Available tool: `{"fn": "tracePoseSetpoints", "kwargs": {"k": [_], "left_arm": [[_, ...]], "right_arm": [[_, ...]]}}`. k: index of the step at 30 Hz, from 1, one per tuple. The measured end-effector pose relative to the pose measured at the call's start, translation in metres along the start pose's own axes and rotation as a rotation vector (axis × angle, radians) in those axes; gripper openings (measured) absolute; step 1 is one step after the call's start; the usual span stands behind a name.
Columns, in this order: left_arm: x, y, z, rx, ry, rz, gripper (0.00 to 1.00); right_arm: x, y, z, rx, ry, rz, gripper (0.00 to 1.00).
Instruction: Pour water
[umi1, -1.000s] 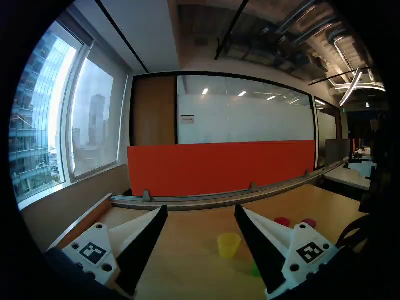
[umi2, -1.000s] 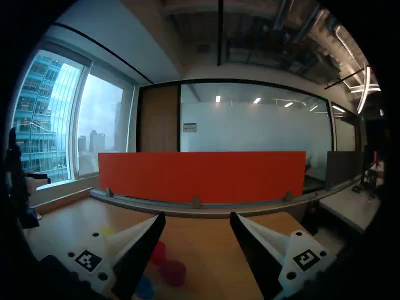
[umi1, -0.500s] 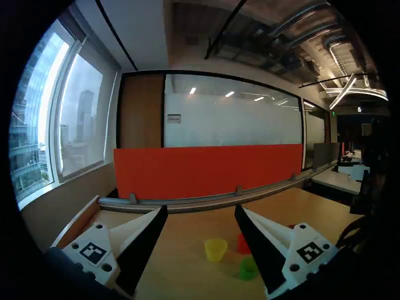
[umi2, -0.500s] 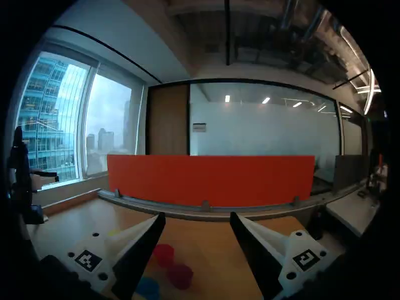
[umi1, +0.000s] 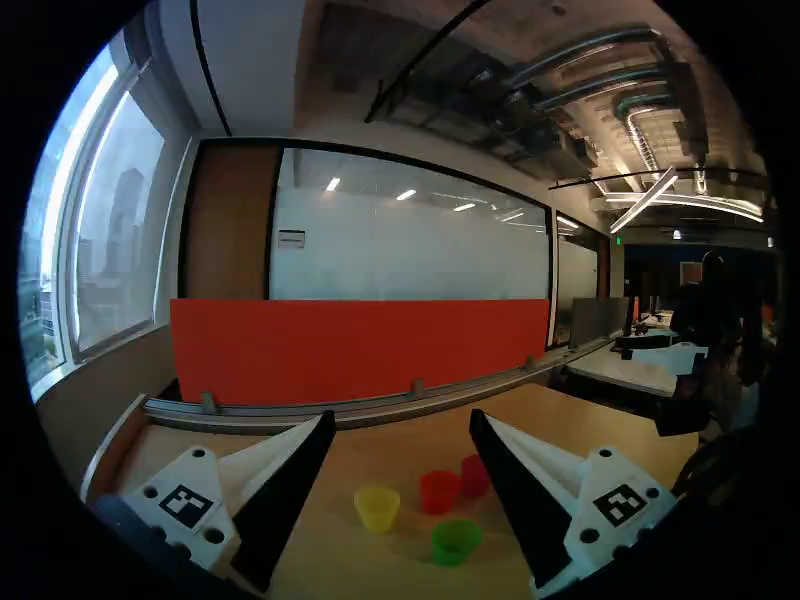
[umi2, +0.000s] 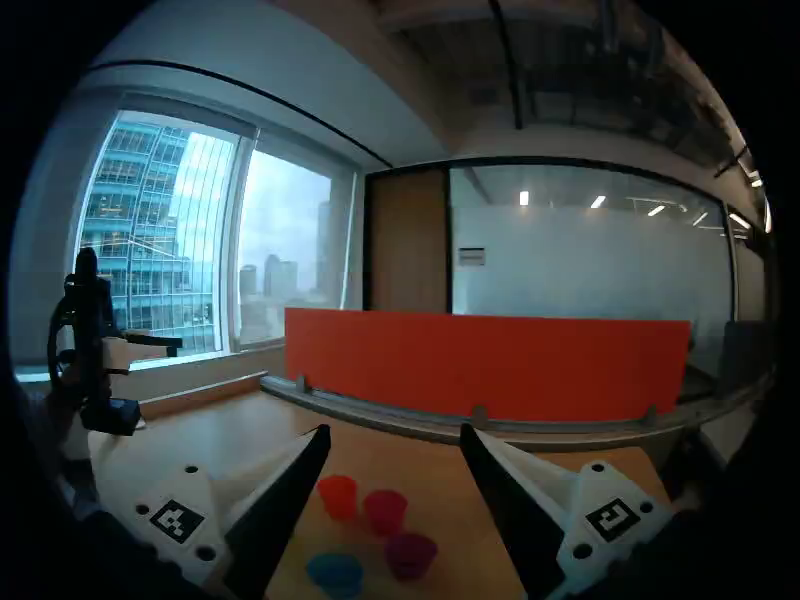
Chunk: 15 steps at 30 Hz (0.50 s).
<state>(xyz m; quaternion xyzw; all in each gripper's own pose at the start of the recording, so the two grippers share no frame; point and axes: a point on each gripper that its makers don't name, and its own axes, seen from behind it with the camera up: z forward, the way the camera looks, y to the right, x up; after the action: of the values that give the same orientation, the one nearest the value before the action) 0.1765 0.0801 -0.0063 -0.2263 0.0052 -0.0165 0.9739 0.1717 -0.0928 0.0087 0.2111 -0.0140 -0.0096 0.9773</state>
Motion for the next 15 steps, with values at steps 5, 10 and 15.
{"fn": "tracePoseSetpoints", "kwargs": {"k": [5,10,15], "left_arm": [[0.001,0.009,0.003,-0.050,-0.003,0.006,1.00],[-0.004,0.017,0.004,-0.087,-0.017,0.017,1.00],[-0.008,0.022,0.008,-0.113,-0.034,0.031,1.00]], "right_arm": [[0.005,-0.009,-0.001,0.049,0.003,0.018,1.00],[0.007,-0.015,-0.001,0.078,0.001,0.013,1.00],[0.007,-0.023,0.000,0.111,-0.006,-0.002,1.00]]}}
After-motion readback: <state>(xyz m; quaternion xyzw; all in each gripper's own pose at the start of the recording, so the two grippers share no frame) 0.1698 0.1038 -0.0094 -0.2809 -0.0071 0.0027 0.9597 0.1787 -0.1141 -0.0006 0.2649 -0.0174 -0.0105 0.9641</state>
